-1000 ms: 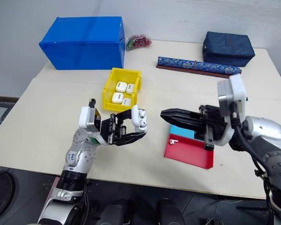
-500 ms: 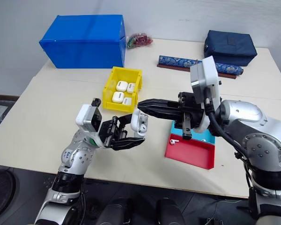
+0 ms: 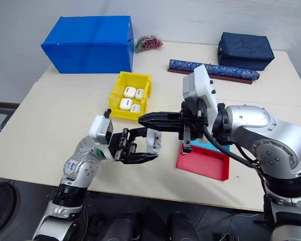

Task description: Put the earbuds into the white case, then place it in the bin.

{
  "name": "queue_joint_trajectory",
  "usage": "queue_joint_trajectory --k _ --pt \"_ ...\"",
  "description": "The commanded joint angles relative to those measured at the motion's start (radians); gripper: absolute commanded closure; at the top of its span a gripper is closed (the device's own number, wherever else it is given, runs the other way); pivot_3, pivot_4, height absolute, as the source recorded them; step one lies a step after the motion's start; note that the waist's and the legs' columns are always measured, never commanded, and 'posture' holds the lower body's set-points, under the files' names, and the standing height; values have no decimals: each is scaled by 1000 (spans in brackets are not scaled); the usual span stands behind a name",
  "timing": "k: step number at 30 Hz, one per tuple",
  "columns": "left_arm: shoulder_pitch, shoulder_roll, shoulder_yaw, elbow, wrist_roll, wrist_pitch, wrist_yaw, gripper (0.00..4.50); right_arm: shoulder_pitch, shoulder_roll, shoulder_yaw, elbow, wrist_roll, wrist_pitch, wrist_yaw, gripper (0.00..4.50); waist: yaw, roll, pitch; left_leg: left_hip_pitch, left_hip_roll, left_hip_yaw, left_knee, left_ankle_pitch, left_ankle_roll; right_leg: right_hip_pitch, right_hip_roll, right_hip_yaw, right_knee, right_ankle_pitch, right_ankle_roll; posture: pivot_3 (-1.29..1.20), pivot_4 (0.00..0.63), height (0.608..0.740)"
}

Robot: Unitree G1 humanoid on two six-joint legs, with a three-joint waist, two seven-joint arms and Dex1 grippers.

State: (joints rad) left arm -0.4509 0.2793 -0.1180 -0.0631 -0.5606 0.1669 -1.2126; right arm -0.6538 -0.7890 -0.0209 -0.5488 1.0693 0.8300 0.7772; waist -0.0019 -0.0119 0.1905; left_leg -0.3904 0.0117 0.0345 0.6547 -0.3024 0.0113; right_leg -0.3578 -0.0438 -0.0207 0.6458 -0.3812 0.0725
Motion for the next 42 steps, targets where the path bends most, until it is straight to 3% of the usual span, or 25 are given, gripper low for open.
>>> queue_joint_trajectory --k 1,8,16,22,27,33,36,42 --pt "-25 24 -19 -19 68 -25 30 1672 47 -42 -51 -36 -24 -13 27 4475 0 0 0 0 0 0 0 0 0 0 0 0 0 0 0 0 150 740" --pt "-45 33 -45 -22 137 -45 72 1672 116 -46 -9 -62 -126 -50 48 4475 -2 0 0 0 0 0 0 0 0 -1 0 0 1 0 0 0 150 740" --pt "-48 25 -24 -24 120 -63 89 1672 170 -67 15 -53 -229 -72 80 4475 -1 0 0 0 0 0 1 0 0 -1 0 0 1 0 0 0 150 740" --pt "-18 16 9 -33 71 -82 71 1672 245 -86 -54 -26 -230 -98 107 4475 1 0 0 0 0 0 2 0 0 -1 0 0 2 0 0 0 150 740" --pt "-7 0 26 -39 47 -64 83 1672 325 -21 -115 -31 -200 -146 91 4475 0 0 0 0 0 0 4 0 0 0 0 0 2 0 0 0 150 740" --pt "21 45 62 -30 63 -59 104 1672 562 49 -350 -41 -111 -187 81 4475 1 0 0 0 0 1 4 0 0 0 0 0 7 0 0 0 150 740" --pt "26 66 122 -9 72 -31 194 1672 742 82 -459 -69 -190 -316 144 3868 6 0 0 1 0 0 4 0 0 1 0 0 7 0 0 0 150 740" --pt "-81 116 215 140 151 -15 378 1672 931 264 -580 -80 -370 -627 93 1934 -1 -1 0 3 0 2 4 1 -1 1 0 3 7 0 0 0 150 740"
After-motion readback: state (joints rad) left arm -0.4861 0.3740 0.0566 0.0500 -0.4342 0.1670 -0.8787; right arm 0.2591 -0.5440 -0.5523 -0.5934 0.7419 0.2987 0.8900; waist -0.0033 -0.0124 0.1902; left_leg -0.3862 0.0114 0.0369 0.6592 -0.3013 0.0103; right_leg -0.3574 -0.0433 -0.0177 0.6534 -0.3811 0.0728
